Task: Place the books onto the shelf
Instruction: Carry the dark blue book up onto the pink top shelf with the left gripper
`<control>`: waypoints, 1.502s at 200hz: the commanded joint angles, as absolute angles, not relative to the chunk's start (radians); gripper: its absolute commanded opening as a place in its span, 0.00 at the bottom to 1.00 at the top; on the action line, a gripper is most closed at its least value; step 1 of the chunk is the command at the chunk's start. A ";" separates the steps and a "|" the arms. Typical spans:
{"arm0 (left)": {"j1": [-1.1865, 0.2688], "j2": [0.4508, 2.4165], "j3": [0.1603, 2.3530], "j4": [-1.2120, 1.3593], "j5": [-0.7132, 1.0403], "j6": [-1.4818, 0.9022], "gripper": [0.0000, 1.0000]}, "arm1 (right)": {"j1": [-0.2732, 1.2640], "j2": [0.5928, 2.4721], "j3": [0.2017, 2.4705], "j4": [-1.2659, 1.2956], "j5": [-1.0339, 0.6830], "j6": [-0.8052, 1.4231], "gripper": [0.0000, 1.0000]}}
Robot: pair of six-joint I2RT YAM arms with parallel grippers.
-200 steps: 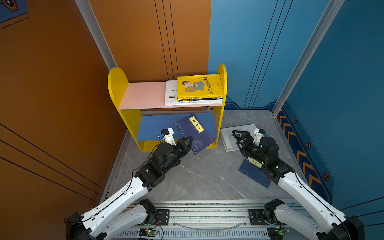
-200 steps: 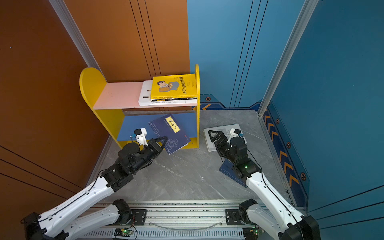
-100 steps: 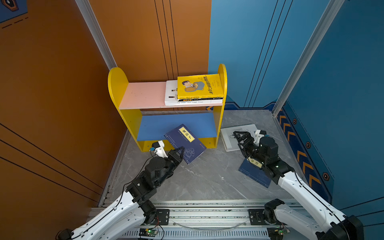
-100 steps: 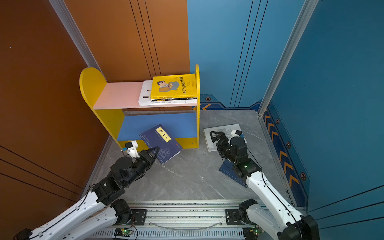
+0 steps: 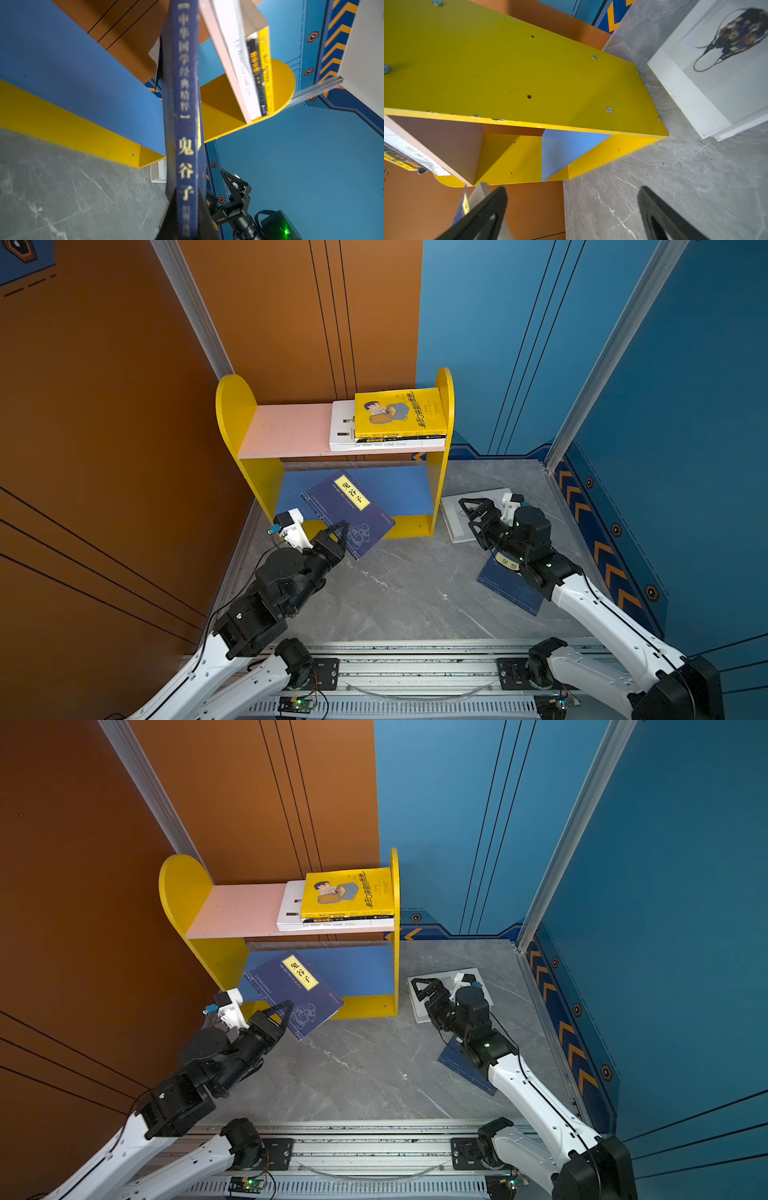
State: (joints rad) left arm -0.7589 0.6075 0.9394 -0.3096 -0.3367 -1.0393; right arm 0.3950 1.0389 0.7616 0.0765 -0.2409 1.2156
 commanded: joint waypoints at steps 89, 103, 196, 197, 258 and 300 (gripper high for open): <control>-0.761 0.759 1.296 0.153 -0.405 -0.548 0.00 | 0.411 1.134 0.894 0.098 -0.295 1.149 1.00; -0.749 0.809 1.317 0.251 -0.416 -0.485 0.00 | 0.414 1.143 0.900 0.098 -0.296 1.147 1.00; -0.249 1.060 1.404 0.281 -0.461 -0.984 0.00 | 0.416 1.112 0.903 0.046 -0.260 1.116 1.00; -0.239 1.061 1.401 0.281 -0.457 -0.993 0.00 | 0.416 1.112 0.903 0.045 -0.260 1.115 1.00; -0.119 1.103 1.325 0.251 -0.384 -1.248 0.00 | 0.408 1.103 0.906 0.015 -0.235 1.108 1.00; -0.109 1.113 1.301 0.158 -0.391 -1.337 0.00 | 0.402 1.109 0.915 0.008 -0.233 1.106 1.00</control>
